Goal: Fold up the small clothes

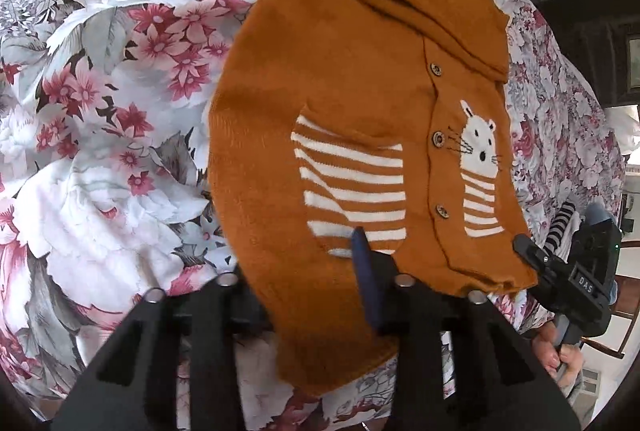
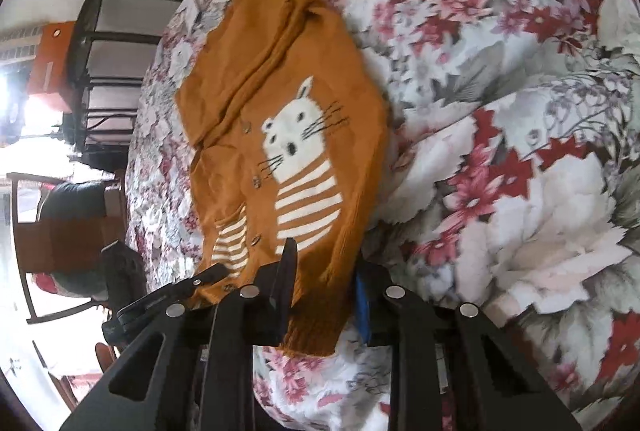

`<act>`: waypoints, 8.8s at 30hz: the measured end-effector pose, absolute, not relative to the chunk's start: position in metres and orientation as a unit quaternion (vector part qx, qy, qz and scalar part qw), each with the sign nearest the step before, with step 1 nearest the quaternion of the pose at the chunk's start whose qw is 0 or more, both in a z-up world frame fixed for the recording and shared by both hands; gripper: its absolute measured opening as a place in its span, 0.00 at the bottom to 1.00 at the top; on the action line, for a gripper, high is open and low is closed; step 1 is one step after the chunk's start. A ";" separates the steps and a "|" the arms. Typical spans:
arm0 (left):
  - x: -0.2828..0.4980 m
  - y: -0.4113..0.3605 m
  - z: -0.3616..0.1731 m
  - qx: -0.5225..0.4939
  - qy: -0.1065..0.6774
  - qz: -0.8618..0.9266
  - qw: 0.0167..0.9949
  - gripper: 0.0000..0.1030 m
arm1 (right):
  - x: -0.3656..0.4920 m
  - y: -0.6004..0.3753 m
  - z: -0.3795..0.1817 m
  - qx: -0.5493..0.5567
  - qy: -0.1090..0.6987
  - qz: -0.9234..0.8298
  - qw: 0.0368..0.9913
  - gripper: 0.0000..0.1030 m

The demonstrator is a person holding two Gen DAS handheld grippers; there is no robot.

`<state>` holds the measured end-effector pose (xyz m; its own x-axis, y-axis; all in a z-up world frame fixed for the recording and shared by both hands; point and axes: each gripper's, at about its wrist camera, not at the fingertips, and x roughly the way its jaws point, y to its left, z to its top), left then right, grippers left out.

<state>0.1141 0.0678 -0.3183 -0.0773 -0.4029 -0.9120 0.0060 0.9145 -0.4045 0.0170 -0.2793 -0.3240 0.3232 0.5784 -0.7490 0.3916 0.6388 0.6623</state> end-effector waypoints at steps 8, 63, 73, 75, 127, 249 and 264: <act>0.107 0.051 -0.303 -0.085 0.694 -0.162 0.697 0.09 | 0.016 -0.277 -0.318 0.419 0.561 0.072 0.710 0.06; 0.112 0.057 -0.250 -0.028 0.620 -0.102 0.777 0.09 | 0.019 -0.279 -0.282 0.461 0.496 0.099 0.730 0.05; 0.166 0.048 -0.247 -0.035 0.606 -0.088 0.789 0.09 | 0.080 -0.290 -0.285 0.472 0.491 0.089 0.727 0.05; 0.179 0.047 -0.247 -0.044 0.606 -0.088 0.790 0.09 | 0.093 -0.294 -0.288 0.476 0.491 0.086 0.725 0.05; 0.301 -0.021 -0.276 0.027 0.570 -0.067 0.818 0.86 | 0.233 -0.218 -0.305 0.264 0.551 0.253 0.750 0.25; 0.258 -0.114 -0.360 0.125 0.605 -0.068 0.784 0.96 | 0.189 -0.343 -0.351 0.373 0.496 0.033 0.783 0.61; 0.278 -0.110 -0.328 0.116 0.590 -0.070 0.796 0.96 | 0.209 -0.304 -0.300 0.351 0.466 0.076 0.809 0.14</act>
